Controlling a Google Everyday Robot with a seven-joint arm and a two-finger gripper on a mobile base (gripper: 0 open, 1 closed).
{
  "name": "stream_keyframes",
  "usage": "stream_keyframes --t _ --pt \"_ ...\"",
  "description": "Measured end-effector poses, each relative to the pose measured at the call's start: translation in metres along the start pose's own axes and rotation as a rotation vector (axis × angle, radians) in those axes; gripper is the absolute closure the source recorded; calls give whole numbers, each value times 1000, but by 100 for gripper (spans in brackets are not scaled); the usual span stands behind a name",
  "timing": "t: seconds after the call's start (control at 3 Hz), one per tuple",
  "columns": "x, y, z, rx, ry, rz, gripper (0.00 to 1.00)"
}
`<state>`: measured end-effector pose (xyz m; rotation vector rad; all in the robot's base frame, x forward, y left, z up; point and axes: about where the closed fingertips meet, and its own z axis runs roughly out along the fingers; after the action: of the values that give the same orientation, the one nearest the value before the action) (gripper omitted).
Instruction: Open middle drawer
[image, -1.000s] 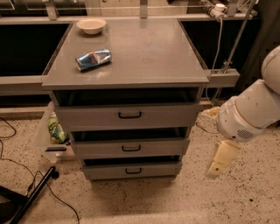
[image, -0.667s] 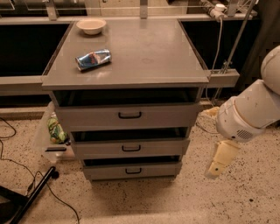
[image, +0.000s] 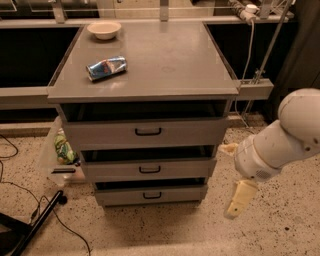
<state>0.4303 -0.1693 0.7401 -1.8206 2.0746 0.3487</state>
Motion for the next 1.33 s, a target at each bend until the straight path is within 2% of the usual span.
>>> stream_keyframes --t 0.33,0.67,1.0,1.33 --pt "-3 7 37 21 -62 -67 0" --pt "-11 16 55 13 -114 -95 0" --pt "-11 16 55 13 -114 -95 0" --pt "-3 7 82 14 -141 -113 0"
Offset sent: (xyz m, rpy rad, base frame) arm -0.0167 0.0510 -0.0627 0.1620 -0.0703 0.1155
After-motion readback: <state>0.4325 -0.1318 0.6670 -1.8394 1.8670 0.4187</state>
